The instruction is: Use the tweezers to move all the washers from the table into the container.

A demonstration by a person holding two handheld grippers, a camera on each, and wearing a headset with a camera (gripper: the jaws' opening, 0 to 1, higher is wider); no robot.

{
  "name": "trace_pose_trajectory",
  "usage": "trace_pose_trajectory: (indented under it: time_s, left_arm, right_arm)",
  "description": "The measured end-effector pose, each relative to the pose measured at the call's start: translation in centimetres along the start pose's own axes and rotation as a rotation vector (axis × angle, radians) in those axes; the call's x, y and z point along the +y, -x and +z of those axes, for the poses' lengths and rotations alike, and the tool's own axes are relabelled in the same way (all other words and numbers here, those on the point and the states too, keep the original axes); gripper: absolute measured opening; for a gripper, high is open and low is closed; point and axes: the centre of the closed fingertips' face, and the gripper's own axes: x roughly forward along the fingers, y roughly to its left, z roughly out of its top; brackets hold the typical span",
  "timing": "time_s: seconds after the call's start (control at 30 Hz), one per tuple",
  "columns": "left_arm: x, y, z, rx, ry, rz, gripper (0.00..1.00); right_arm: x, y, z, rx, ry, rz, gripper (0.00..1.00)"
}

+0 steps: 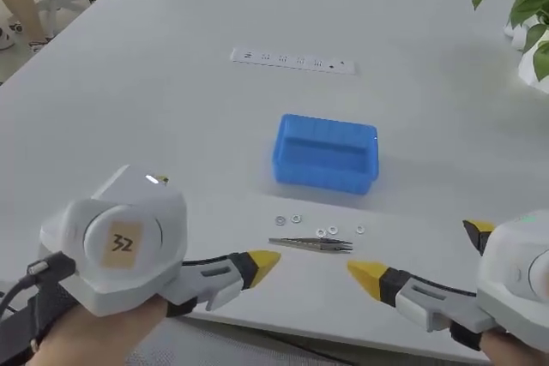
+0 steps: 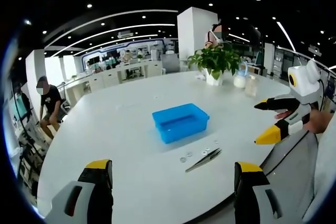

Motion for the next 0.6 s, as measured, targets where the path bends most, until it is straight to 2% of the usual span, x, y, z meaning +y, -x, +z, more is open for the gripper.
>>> trace_pose_trajectory:
  time_s: [0.23,0.3,0.4,0.5,0.6]
  left_arm:
    - [0.1,-0.7,-0.3,0.016,-0.013,-0.019,0.98]
    - [-0.1,-0.8,-0.5,0.029,-0.022,-0.038,0.90]
    - [-0.5,-1.4,-0.8,0.053,-0.042,-0.076,0.86]
    - [-1.0,-1.9,-1.1,0.082,-0.067,-0.121,0.73]
    - [-1.4,-2.5,-1.4,0.109,-0.093,-0.156,0.66]
  right_arm:
    - [-0.3,-0.2,0.0,0.005,0.001,-0.003,0.95]
    - [-0.4,-0.2,0.1,0.004,0.002,-0.006,0.95]
    - [-0.6,-0.3,0.0,0.008,0.000,-0.012,0.95]
    - [-0.7,-0.4,-0.3,0.018,-0.005,-0.015,0.94]
    - [-0.8,-0.6,-0.6,0.026,-0.010,-0.017,0.94]
